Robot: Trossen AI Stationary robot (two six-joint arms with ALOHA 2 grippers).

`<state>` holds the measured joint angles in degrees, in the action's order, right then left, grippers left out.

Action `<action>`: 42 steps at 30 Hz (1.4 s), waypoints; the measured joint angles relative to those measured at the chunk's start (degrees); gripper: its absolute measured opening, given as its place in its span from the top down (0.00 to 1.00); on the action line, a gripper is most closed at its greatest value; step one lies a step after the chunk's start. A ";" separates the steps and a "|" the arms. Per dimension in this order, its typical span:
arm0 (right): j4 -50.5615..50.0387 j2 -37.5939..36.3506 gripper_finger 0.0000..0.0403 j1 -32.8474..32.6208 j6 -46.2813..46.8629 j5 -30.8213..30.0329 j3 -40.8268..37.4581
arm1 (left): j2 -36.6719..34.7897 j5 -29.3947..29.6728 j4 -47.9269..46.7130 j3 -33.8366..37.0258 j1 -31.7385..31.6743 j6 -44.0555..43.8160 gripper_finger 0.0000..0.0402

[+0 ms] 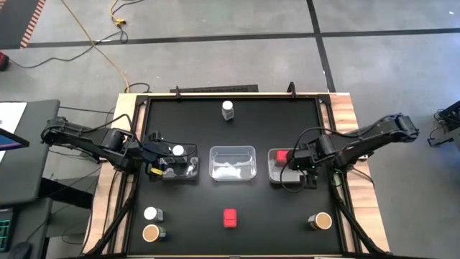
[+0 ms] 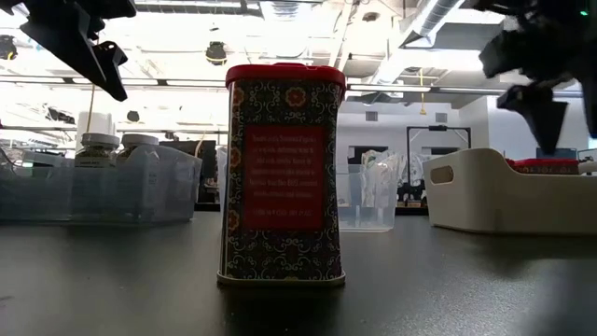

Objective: Sort spices by type
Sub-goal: Put the left red seasoning can into the white bin

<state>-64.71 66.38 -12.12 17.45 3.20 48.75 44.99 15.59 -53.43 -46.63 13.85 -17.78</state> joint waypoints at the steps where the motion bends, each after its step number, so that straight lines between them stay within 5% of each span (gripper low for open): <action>1: 0.29 -0.53 0.15 -0.21 0.70 0.46 -0.66 | 0.00 0.00 0.00 0.00 0.00 0.00 0.37; 42: 3.94 -3.07 0.15 -1.62 2.17 -6.34 -4.39 | -0.01 0.02 -0.07 0.00 -0.01 1.72 0.37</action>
<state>-60.77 63.31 -13.74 19.62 -3.14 44.36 44.98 15.62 -53.49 -46.63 13.84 -16.06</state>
